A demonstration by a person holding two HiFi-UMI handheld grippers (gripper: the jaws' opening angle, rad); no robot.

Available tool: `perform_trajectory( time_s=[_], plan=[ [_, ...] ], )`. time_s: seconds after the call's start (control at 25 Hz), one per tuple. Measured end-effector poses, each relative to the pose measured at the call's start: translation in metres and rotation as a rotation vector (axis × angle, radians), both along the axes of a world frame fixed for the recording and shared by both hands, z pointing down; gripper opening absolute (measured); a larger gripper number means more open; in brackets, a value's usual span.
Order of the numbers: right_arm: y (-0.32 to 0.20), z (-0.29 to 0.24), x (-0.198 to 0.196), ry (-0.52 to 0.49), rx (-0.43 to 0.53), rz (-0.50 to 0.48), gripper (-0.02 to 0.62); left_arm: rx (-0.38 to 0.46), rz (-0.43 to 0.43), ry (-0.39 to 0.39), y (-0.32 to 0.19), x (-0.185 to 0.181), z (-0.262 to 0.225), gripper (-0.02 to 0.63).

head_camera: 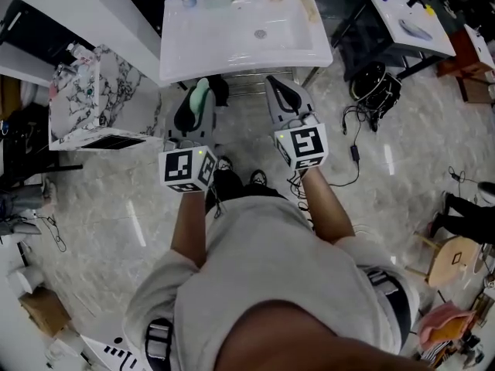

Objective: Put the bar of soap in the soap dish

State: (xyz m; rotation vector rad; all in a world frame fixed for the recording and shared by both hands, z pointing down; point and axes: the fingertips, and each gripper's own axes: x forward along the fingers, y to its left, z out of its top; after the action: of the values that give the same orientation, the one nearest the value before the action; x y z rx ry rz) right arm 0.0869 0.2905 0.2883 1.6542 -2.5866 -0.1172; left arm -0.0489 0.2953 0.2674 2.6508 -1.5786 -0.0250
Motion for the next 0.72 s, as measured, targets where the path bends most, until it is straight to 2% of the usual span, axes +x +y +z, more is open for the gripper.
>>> perform_trajectory(
  time_s=[0.44, 0.72],
  plan=[
    [-0.048, 0.010, 0.003, 0.024, -0.011, -0.036, -0.006, 0.005, 0.029, 0.024, -0.060, 0.013, 0.006, 0.137],
    [-0.112, 0.017, -0.007, 0.023, -0.023, -0.048, -0.006, 0.004, 0.102, 0.033, -0.125, 0.013, 0.008, 0.137]
  ],
)
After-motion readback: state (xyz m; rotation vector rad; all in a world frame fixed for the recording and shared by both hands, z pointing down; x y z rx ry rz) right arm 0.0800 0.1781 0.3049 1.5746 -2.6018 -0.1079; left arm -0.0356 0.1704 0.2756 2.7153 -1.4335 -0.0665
